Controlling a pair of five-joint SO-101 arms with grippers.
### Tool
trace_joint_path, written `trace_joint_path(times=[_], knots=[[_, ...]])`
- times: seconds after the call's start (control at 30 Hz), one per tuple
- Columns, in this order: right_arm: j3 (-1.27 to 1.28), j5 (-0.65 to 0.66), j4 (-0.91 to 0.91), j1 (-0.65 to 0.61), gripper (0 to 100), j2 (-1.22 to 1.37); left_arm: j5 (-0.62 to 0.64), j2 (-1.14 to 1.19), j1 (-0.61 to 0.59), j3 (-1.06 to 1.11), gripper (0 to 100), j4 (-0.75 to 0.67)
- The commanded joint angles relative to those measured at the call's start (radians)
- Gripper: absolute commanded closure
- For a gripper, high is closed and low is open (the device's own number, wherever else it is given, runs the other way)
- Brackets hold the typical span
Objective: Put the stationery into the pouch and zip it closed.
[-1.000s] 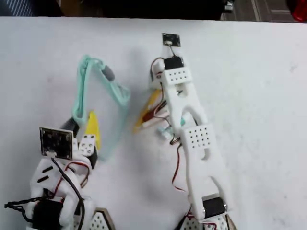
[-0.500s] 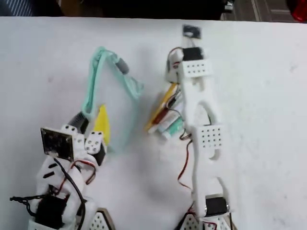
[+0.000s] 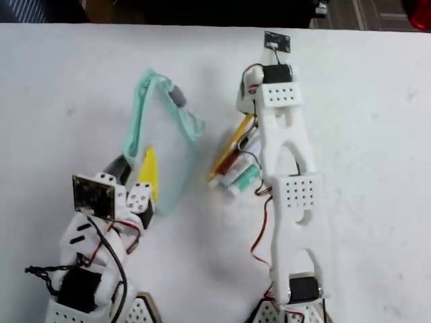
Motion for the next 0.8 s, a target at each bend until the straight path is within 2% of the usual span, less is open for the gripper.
trace_joint_path(times=[0.0, 0.27, 0.43, 0.63, 0.77], knots=[[-0.014, -0.006, 0.012, -0.016, 98.2, -0.143, -0.008, -0.01, 0.018, -0.008, 98, -0.029], [-0.012, -0.002, 0.099, -0.033, 98.2, -0.364, -0.014, -0.01, 0.076, 0.008, 98, -0.012], [-0.012, 0.135, 0.124, -0.004, 98.2, -0.501, -0.014, -0.01, 0.076, 0.006, 98, -0.009], [-0.006, 0.15, 0.131, -0.001, 98.2, -0.693, -0.015, -0.01, 0.077, 0.006, 97, -0.009], [-0.006, 0.152, 0.133, 0.001, 98.2, -0.803, -0.011, -0.01, 0.071, 0.011, 87, -0.006]])
